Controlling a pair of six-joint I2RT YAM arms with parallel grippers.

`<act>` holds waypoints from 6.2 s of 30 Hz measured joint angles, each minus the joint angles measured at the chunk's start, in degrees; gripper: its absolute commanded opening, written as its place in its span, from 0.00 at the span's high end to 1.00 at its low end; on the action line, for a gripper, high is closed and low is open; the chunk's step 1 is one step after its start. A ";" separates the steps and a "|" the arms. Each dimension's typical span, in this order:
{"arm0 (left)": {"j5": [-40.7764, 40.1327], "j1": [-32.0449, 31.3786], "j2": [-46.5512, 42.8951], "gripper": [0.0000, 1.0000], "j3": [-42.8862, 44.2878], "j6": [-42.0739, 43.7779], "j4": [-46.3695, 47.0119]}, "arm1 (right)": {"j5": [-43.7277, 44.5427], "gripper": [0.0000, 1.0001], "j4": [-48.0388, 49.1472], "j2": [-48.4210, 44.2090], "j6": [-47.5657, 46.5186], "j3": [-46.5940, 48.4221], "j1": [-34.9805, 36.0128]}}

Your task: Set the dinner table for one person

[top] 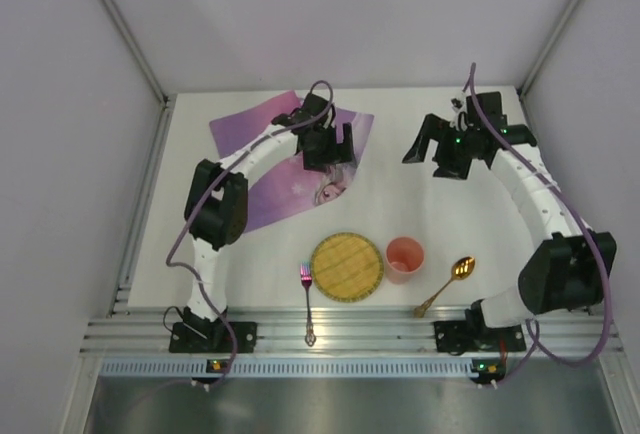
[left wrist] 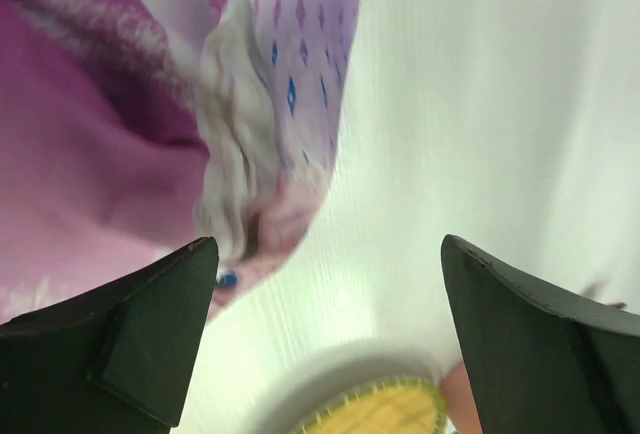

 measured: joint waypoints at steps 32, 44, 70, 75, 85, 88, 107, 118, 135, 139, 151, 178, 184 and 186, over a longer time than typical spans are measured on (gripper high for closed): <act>-19.54 4.55 21.33 0.34 27.85 2.12 -5.73 | 2.45 0.00 18.36 63.08 20.22 51.34 6.19; -8.70 4.04 13.03 0.59 11.28 12.74 4.07 | 3.58 0.18 19.71 66.25 21.33 55.93 6.71; -19.15 19.56 -12.87 0.04 -20.94 3.56 -0.46 | 1.75 1.00 29.07 53.70 23.65 28.17 0.00; -19.47 18.71 -6.45 0.05 -18.62 3.21 0.96 | 4.52 1.00 28.83 40.26 22.12 8.79 -5.62; -23.26 18.14 1.20 0.15 -6.93 1.62 -2.40 | 8.04 1.00 20.83 16.39 18.64 -15.67 -10.58; -23.41 18.91 2.60 0.27 -4.28 -0.09 -4.81 | 9.14 1.00 17.09 11.72 18.08 -16.61 -10.51; -26.32 18.60 -3.19 0.03 -7.78 -11.19 -15.89 | 12.52 1.00 5.99 9.97 14.58 -19.74 -11.13; -20.46 10.80 -28.00 0.08 -27.67 -13.51 -17.84 | 11.76 1.00 6.80 10.67 13.18 -21.00 -10.69; -12.39 5.27 -20.96 0.22 -40.06 -14.64 -17.51 | 10.29 1.00 7.63 13.79 11.65 -20.61 -10.16; -10.64 5.25 -18.29 0.61 -37.29 -13.29 -18.01 | 9.90 1.00 7.65 15.08 11.58 -19.26 -10.12; -15.26 9.05 5.88 1.00 4.50 -8.81 -25.46 | 2.14 1.00 6.23 36.09 12.24 11.54 -10.08; -16.09 12.41 -28.20 1.00 -42.91 -7.04 -0.59 | -2.16 1.00 16.06 11.30 10.05 -28.17 -10.12; -14.43 12.39 -33.22 1.00 -47.43 -8.59 -1.92 | -1.29 0.82 14.80 4.68 7.48 -28.50 -9.68; -15.72 12.44 -36.54 1.00 -47.89 -8.52 -1.92 | -0.94 0.52 13.42 2.23 6.38 -28.48 -9.73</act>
